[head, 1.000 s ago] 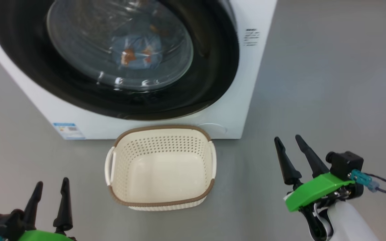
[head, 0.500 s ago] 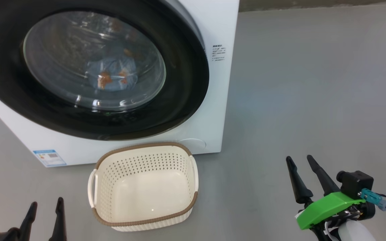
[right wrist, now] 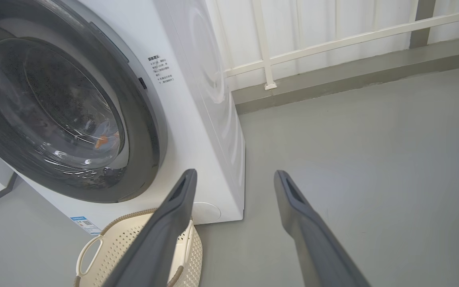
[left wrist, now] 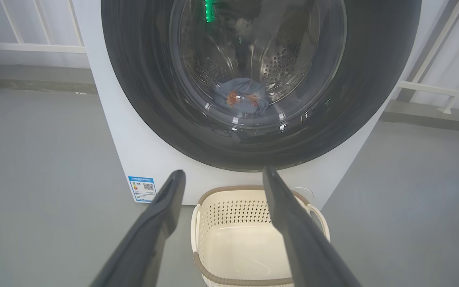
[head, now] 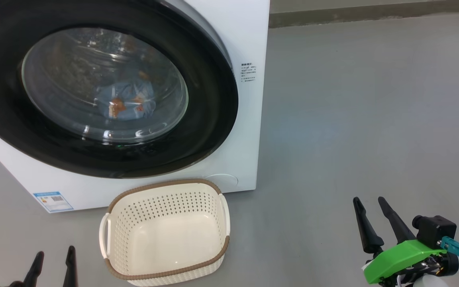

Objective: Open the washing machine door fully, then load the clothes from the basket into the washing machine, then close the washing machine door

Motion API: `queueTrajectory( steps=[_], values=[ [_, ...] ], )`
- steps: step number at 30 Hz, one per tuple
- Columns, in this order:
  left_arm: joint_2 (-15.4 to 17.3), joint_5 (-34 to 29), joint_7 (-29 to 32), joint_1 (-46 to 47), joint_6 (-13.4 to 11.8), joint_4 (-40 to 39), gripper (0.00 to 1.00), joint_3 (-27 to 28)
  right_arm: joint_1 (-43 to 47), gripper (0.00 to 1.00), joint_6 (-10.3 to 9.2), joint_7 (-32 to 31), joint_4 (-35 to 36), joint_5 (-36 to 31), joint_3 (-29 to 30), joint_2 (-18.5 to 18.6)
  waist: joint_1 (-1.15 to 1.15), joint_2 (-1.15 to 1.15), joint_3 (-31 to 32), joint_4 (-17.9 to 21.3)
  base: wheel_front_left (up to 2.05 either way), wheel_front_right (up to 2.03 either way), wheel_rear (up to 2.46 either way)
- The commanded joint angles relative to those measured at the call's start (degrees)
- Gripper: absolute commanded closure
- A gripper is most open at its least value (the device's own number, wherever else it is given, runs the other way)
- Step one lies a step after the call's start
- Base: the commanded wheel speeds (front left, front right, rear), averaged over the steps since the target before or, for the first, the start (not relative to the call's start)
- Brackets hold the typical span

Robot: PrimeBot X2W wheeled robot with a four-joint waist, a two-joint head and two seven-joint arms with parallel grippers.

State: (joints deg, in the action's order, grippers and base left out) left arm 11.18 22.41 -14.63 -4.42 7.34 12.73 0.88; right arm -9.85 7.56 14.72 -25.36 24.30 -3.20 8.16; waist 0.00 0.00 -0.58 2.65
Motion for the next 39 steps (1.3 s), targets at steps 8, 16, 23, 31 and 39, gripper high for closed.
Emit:
queueTrajectory(
  steps=[8, 16, 23, 31, 39],
  values=[
    [1.5, -0.9, -0.4, 0.5, 0.1, -1.3, 0.00, 2.6, 0.3, 0.00, -0.08, 0.3, 1.4, -0.5, -0.9, 0.1, 0.00, 0.00, 0.5, 0.5, 0.00, 0.00, 0.00],
    [1.4, -1.6, -0.4, 0.7, 0.1, -1.6, 0.00, 3.0, 0.1, 0.00, -0.08, 0.3, 1.6, -0.7, -0.9, -0.1, 0.00, 0.00, 0.1, 0.6, 0.00, 0.00, 0.00],
    [-0.3, -1.4, 0.0, -0.6, 0.0, 0.4, 1.00, 1.1, 0.5, 1.00, 0.00, 0.0, -0.5, 0.0, 0.2, -0.5, 0.00, 0.00, 0.1, 0.7, 0.00, 0.00, 0.00],
    [-3.0, 0.9, 0.8, -0.9, 0.0, 2.8, 1.00, 0.5, 2.2, 1.00, 0.00, -0.8, -2.8, 2.2, 0.5, -1.6, 0.05, 0.00, 0.1, 0.6, 0.00, 0.00, 0.00],
    [-3.3, 5.4, 2.2, -0.2, 0.0, 2.7, 1.00, 0.8, 2.4, 1.00, -0.01, -2.2, -1.8, 6.5, 1.1, -1.8, 0.01, 0.00, 0.1, 0.4, 0.00, 0.00, 0.00]
  ],
)
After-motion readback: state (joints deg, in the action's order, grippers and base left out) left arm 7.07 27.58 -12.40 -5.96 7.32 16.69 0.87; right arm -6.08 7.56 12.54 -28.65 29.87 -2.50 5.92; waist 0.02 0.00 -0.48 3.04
